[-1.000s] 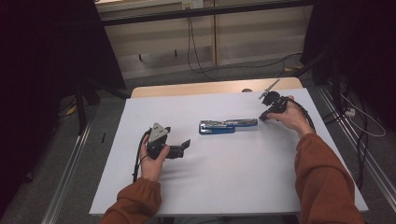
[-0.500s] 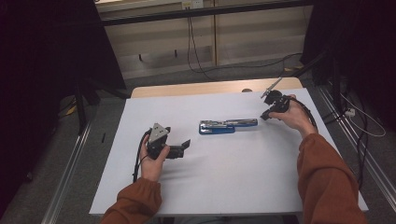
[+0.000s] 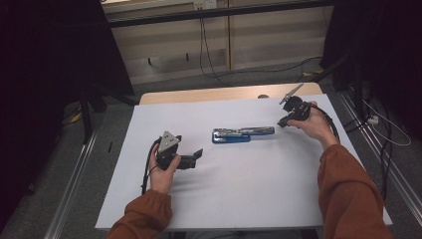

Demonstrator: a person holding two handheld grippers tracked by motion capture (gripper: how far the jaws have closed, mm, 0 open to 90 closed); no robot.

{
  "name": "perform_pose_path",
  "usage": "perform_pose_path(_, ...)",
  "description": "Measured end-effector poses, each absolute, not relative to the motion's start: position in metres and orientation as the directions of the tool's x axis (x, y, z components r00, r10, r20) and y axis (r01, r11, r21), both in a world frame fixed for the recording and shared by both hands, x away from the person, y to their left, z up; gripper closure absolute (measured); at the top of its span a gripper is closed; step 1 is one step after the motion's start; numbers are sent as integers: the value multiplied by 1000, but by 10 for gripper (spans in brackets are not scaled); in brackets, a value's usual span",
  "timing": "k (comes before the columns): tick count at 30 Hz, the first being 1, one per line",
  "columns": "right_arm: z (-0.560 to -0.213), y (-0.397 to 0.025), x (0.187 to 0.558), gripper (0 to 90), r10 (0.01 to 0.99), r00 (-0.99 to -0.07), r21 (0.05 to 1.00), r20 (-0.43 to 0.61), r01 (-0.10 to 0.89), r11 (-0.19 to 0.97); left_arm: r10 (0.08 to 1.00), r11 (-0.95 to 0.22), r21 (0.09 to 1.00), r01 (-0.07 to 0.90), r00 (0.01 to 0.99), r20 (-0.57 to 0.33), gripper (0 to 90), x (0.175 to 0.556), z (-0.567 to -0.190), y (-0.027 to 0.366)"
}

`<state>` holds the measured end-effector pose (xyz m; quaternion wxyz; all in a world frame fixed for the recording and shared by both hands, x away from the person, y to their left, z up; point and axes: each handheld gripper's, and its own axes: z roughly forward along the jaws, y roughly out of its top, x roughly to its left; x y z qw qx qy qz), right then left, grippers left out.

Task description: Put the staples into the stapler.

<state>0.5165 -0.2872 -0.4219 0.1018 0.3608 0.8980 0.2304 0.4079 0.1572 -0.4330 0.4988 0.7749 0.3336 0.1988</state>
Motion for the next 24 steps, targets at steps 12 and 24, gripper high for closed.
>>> perform_pose_path(12, -412, -287, 513, 794, 697, -716, 534, -42, 573, 622, 716, -279, 905, 320, 698, -26, 37, 408, -433, 157)
perform_pose_path(24, -401, -280, 505, 794, 682, -728, 574, -77, 527, 627, 711, -284, 905, 317, 702, -23, 37, 408, -434, 156)
